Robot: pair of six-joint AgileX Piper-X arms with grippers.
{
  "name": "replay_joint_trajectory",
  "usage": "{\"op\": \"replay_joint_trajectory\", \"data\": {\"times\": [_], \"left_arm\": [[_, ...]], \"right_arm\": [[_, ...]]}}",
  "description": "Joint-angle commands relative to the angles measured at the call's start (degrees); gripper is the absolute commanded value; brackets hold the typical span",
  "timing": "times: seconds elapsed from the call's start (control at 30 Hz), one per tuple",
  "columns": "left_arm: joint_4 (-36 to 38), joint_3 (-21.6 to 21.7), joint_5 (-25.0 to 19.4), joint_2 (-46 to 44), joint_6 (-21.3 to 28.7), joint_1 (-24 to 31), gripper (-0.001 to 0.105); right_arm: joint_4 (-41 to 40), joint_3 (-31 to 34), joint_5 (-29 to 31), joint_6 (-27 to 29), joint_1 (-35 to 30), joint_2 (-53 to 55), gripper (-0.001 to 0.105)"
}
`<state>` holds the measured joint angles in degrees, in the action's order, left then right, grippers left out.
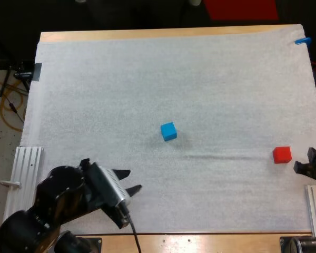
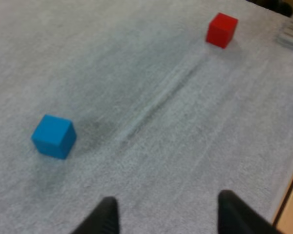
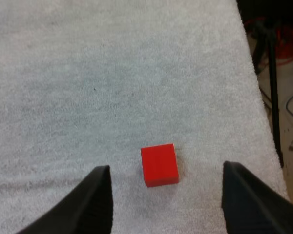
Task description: Stack red cube on blue cube
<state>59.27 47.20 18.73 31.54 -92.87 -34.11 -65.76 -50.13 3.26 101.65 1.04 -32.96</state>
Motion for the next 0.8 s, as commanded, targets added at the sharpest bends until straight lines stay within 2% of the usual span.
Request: {"op": "replay_joint_trajectory", "data": {"times": [0.0,0.1,0.17,0.23,0.3,0.43,0.63,0.77], "left_arm": [[-1.3,0.7,0.3,1.3,0.3,-1.1,0.054],[-1.6,0.7,-1.6,3.0,0.3,-1.5,0.054],[-1.8,0.7,-4.3,3.8,0.3,-1.5,0.054],[-2.0,0.7,-7.5,4.3,0.3,-1.5,0.054],[-2.3,0.7,-9.4,4.6,0.3,-1.5,0.057],[-2.9,0.7,-10.5,4.7,0.3,-1.5,0.066],[-3.1,0.7,-10.5,4.7,0.3,-1.5,0.066],[-3.9,0.7,-12.4,4.7,0.3,-1.5,0.066]], "right_arm": [[-0.1,-1.1,-0.5,0.0,0.1,-2.4,0.050],[-0.1,-2.2,-0.5,0.0,0.1,-7.5,0.052],[-0.1,-2.6,-0.5,-0.2,0.1,-10.6,0.058],[0.4,-2.7,-0.5,0.1,0.1,-15.0,0.070],[1.1,-2.7,-0.5,0.2,0.1,-18.2,0.074],[4.4,-2.7,-0.5,1.0,0.1,-24.7,0.074],[10.0,-2.7,-0.5,2.3,-0.2,-33.7,0.074],[12.1,-2.7,-0.7,2.4,-0.2,-39.1,0.074]]}}
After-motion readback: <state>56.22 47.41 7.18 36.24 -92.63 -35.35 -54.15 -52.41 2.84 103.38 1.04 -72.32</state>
